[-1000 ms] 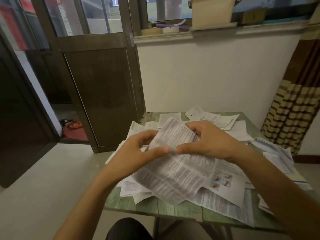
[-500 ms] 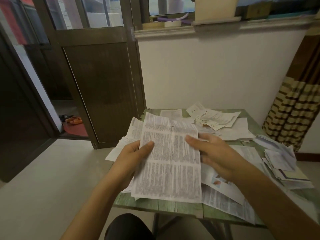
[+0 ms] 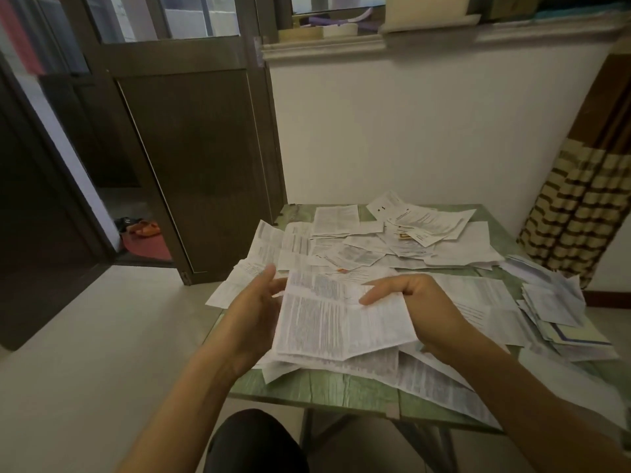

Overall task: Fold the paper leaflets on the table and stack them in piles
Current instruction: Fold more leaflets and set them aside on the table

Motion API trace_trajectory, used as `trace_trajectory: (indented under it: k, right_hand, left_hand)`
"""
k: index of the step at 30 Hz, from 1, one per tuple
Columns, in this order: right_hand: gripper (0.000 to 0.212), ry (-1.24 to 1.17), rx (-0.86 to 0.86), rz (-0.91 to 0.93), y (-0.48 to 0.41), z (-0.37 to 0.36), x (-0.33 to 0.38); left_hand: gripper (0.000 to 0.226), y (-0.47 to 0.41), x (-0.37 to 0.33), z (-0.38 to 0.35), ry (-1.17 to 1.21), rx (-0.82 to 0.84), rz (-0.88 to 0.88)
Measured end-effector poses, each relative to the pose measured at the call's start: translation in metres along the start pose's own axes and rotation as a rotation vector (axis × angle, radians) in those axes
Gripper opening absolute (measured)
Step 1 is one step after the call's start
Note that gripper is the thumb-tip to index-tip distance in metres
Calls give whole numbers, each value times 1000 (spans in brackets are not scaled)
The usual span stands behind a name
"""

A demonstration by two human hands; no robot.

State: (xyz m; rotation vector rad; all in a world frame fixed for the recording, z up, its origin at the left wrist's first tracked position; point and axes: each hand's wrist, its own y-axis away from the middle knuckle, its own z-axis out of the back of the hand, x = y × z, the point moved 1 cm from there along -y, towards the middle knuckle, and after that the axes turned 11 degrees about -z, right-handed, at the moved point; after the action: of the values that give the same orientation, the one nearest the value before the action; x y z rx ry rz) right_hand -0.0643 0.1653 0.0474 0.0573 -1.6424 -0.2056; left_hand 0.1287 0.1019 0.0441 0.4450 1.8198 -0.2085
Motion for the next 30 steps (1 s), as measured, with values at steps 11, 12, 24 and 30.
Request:
trace_trajectory:
  k: [11,12,24,30]
  right_hand:
    - [40,367,1,-25,1,16,10]
    - [41,302,-21,-52,0,19,14]
    - [10,195,-87,-69,-4,6,-2]
    - [16,1,-46,-46,-3,0,-10]
  left_hand:
    - [15,6,2,6,-301,79,9]
    - [16,6,1,8,-319,113,9]
    - [42,8,8,-7,-255,171,-91]
    - [19,12,22,-19,-285,90,-132]
